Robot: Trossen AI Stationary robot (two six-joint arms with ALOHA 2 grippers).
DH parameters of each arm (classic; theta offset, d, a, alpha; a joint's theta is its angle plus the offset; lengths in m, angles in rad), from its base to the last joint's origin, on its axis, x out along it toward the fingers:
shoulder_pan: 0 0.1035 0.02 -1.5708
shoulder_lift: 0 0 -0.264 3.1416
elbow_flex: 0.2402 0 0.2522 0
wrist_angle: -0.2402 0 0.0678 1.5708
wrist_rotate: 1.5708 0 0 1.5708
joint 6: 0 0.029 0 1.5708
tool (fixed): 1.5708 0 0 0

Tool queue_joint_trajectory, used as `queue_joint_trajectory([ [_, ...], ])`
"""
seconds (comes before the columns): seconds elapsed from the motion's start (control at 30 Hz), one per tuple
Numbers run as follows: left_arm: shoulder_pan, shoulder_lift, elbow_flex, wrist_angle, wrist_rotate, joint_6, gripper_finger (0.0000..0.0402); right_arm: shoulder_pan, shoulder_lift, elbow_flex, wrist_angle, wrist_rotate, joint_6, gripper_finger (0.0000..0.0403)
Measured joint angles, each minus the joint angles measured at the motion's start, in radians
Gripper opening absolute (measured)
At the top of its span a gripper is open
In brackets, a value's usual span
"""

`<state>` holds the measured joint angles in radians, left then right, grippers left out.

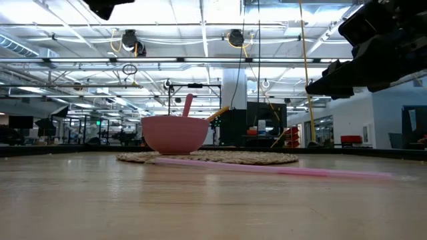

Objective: Pick & Place Utensil
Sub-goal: Put the blue cup on the brown placemat to the right of the pink bowl on the brown placemat

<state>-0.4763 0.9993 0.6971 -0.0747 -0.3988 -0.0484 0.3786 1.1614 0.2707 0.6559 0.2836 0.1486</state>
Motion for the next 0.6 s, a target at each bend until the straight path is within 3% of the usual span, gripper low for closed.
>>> queue_joint_trajectory([
  [0.17, -0.091, -0.005, 0.000, -0.114, -0.118, -0.063, 0.0115, 0.000, 0.000, 0.000, 0.044, -0.038, -0.001, 0.0171],
  [0.27, -0.148, -0.016, 0.000, -0.271, -0.181, -0.197, 0.0115, 0.003, 0.000, 0.000, 0.091, -0.106, -0.004, 0.0171],
  [0.47, -0.286, -0.021, -0.001, -0.371, -0.194, -0.415, 0.0115, 0.016, 0.000, 0.000, 0.098, -0.123, -0.011, 0.0171],
  [0.6, -0.347, -0.021, -0.001, -0.377, -0.123, -0.529, 0.0115, 0.009, 0.000, 0.000, 0.099, -0.090, -0.025, 0.0171],
])
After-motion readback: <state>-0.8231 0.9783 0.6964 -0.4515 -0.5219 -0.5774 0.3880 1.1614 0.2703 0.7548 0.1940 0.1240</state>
